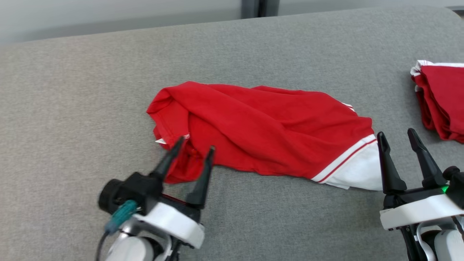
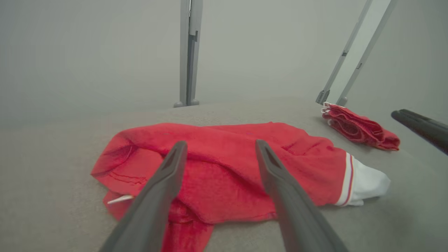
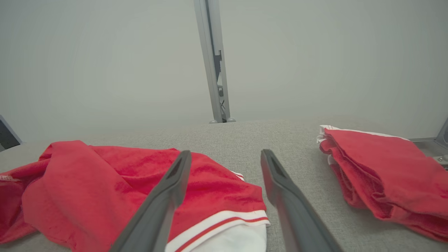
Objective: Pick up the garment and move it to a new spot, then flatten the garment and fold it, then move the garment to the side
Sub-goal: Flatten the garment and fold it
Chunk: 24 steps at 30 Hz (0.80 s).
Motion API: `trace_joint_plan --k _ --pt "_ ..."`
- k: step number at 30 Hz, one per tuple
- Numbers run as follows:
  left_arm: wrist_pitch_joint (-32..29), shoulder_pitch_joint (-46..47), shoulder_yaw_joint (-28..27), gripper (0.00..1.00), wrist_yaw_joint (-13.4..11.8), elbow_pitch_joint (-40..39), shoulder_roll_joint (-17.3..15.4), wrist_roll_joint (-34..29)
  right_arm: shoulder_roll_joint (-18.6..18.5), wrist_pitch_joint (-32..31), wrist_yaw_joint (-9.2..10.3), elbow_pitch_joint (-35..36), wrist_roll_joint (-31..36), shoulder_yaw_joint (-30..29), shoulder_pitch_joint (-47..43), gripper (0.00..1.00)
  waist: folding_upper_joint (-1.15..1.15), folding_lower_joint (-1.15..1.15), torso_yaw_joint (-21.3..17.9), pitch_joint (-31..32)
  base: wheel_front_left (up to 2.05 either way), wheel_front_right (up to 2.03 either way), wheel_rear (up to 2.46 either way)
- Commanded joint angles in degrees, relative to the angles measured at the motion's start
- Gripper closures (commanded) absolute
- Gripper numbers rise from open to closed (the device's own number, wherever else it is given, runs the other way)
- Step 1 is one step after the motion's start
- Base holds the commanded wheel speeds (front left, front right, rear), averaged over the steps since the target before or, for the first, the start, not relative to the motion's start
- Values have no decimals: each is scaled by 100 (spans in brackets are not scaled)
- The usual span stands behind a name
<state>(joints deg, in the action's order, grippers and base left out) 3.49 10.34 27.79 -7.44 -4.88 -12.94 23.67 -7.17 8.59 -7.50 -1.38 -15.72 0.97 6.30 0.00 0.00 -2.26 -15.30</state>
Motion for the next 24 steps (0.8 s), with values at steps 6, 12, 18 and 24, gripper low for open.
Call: trace_joint_plan --k 6,12,18,24 --pt "-366 302 195 0 299 785 199 357 35 115 2 -112 -78 79 125 0 0 0 -259 -225 0 0 0" --pt "-320 539 -166 0 372 1592 67 639 35 198 2 -220 -124 76 167 0 0 0 -346 -365 0 0 0" --pt "-274 705 -325 0 395 1969 -23 729 22 254 2 -266 -161 38 212 0 0 0 -346 -433 0 0 0" --pt "-410 825 -113 100 665 2091 -8 787 24 278 2 -307 -208 64 249 0 0 0 -333 -470 0 0 0"
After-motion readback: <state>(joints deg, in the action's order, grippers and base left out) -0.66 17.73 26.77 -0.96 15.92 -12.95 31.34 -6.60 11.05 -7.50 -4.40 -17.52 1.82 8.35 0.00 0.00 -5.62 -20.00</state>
